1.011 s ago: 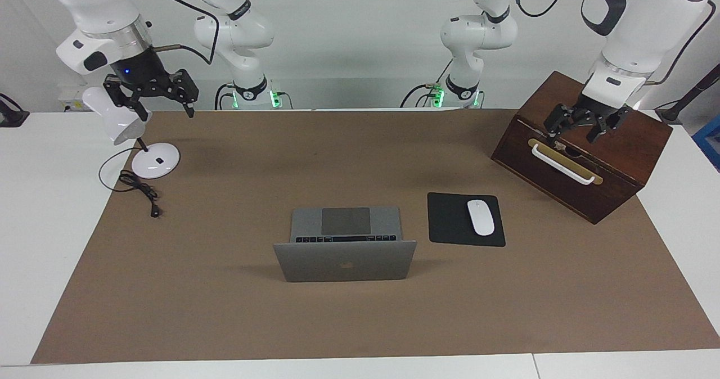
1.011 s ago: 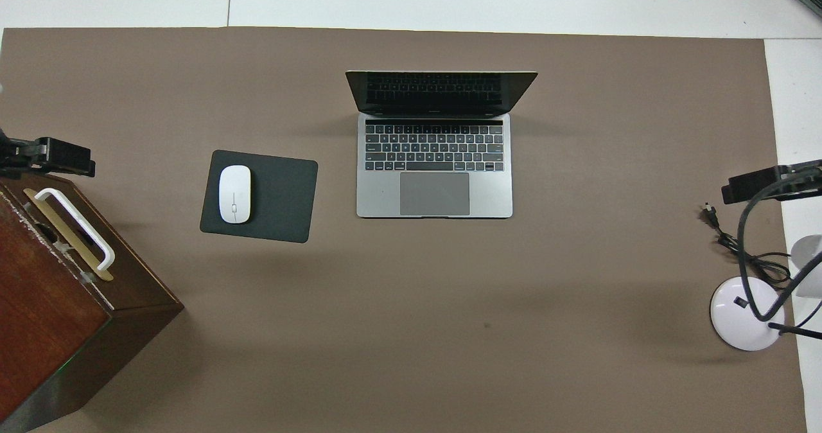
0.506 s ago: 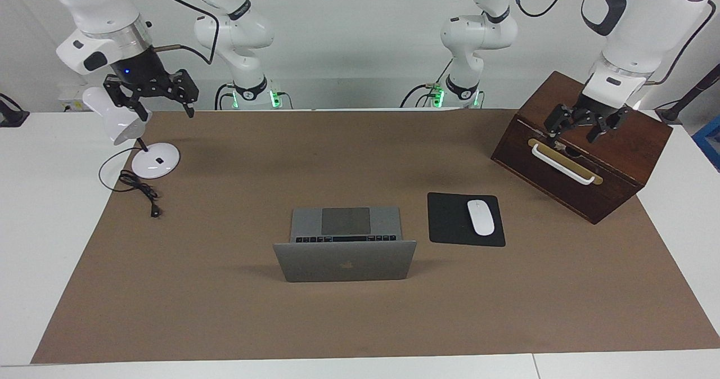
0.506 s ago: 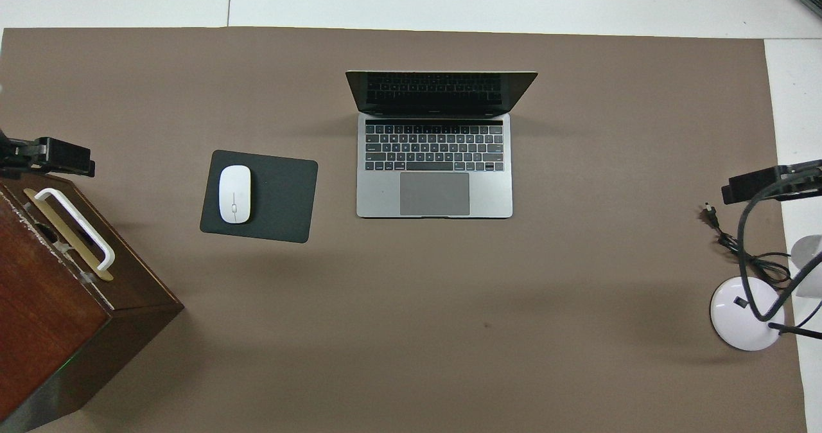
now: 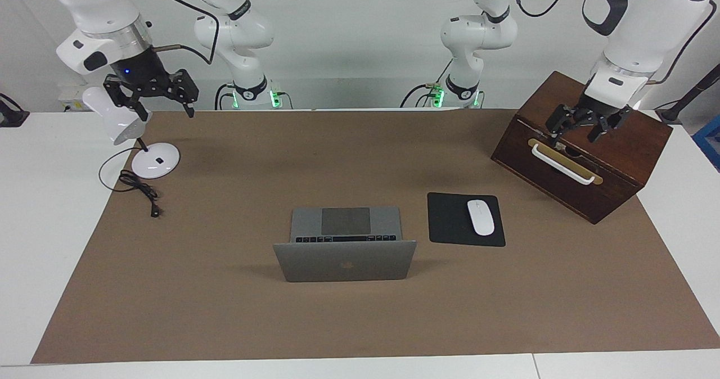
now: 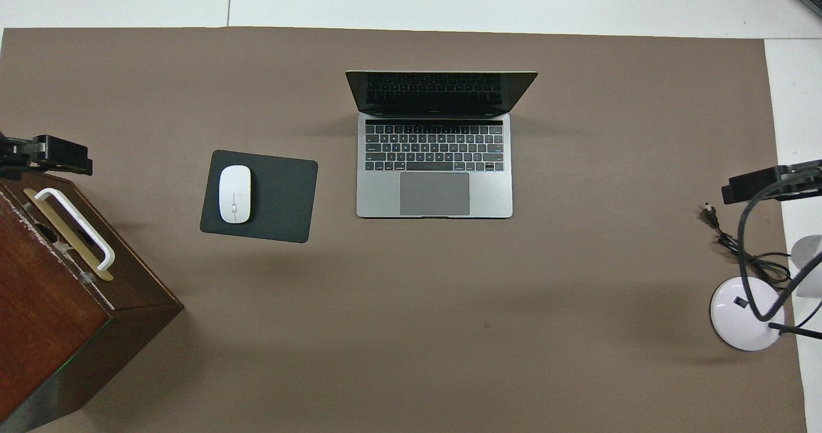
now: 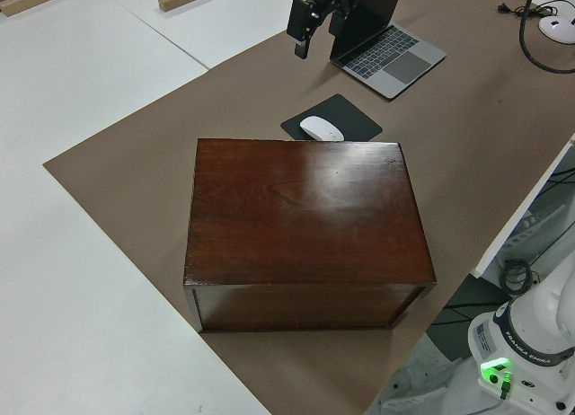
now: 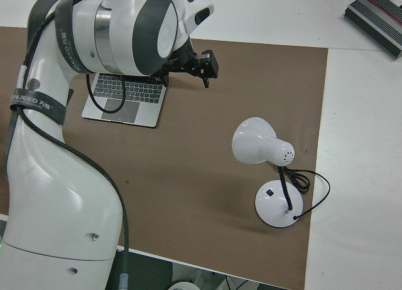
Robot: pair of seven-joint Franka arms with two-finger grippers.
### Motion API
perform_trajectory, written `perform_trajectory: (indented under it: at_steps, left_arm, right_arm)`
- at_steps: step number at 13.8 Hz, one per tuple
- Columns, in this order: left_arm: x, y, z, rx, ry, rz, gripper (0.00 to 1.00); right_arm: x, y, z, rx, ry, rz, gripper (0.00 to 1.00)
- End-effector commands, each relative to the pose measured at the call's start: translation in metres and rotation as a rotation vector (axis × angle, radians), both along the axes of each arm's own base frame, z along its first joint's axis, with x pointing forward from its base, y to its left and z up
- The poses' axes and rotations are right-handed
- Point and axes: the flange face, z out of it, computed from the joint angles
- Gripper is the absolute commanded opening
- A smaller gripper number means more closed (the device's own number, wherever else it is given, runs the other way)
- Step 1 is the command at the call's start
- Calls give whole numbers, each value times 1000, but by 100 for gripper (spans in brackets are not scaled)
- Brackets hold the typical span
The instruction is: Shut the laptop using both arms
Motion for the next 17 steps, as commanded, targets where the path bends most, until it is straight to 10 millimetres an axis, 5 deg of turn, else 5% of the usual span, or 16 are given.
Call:
perform_trajectory:
  at_steps: [1,3,5,11,17]
  left_arm:
    - [2,-7,1,11,-12,80,49]
    - [0,-8,-1,11,-3,88,12]
    - [-1,-14,-1,11,2,89,0]
    - [0,-34,-3,-99,14,329,0]
    - [-10,-69,-36,-217,11,622,0]
  right_arm:
    - [-8,0,1,-8,3,-17,100]
    - [-8,-1,1,-8,3,-18,100]
    - [-8,-1,1,-8,3,-18,100]
    - [-8,-1,1,-8,2,-18,100]
    - [-8,0,1,-8,3,-17,100]
